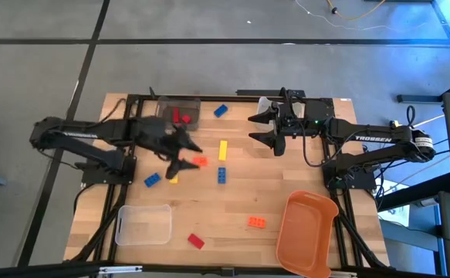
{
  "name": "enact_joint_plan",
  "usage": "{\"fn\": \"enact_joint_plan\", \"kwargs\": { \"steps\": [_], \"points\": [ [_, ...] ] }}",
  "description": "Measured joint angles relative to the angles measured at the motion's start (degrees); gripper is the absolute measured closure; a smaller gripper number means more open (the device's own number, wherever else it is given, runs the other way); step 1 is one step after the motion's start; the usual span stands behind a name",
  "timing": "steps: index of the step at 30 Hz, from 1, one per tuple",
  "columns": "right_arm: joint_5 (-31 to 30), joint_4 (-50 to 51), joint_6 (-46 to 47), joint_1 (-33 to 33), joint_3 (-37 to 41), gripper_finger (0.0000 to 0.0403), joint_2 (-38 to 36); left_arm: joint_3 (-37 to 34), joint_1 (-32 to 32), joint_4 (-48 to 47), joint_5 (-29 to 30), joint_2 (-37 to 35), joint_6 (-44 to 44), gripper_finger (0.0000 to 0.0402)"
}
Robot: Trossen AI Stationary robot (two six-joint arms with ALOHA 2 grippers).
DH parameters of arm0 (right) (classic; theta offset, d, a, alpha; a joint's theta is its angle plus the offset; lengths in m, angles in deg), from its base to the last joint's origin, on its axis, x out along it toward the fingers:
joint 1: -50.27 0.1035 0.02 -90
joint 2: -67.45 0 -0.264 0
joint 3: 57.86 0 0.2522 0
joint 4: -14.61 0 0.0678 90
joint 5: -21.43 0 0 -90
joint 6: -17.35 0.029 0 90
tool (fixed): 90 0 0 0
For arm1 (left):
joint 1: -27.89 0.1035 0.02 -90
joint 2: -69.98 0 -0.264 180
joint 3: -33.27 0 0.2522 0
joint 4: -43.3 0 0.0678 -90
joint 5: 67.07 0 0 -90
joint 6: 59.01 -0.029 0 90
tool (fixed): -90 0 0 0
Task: Sort & place blocks by color
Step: Put the red block into the black bin
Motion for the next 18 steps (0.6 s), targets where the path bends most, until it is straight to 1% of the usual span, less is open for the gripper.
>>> {"fn": "enact_joint_plan", "kwargs": {
  "steps": [2,5,8,11,14,18],
  "points": [
    [0.0,0.0,-0.02,-0.04,0.0,0.0076,0.0,4.72,-3.67,-5.68,-0.12,4.41,-2.47,0.0125],
    [-0.01,0.11,-1.52,-0.05,0.0,0.0076,0.0,9.92,-9.76,-10.8,0.33,10.1,-6.18,0.0125],
    [-0.04,0.48,-3.11,-0.05,0.0,0.0076,0.0,13.58,-15.93,-12.16,2.68,16.08,-8.77,0.0125],
    [-0.04,0.48,-3.17,-0.05,0.0,0.0076,-0.02,16.57,-21.07,-12.29,4.22,22.29,-8.94,0.0125],
    [-0.13,0.5,-4.57,-0.05,0.0,0.0076,-0.02,19.2,-25.4,-12.23,5.41,28.1,-9.02,0.0125],
    [-0.12,0.51,-5.45,-0.05,0.0,0.0076,-0.02,21.85,-29.66,-12.24,6.71,35.44,-8.76,0.0125]
  ]
}}
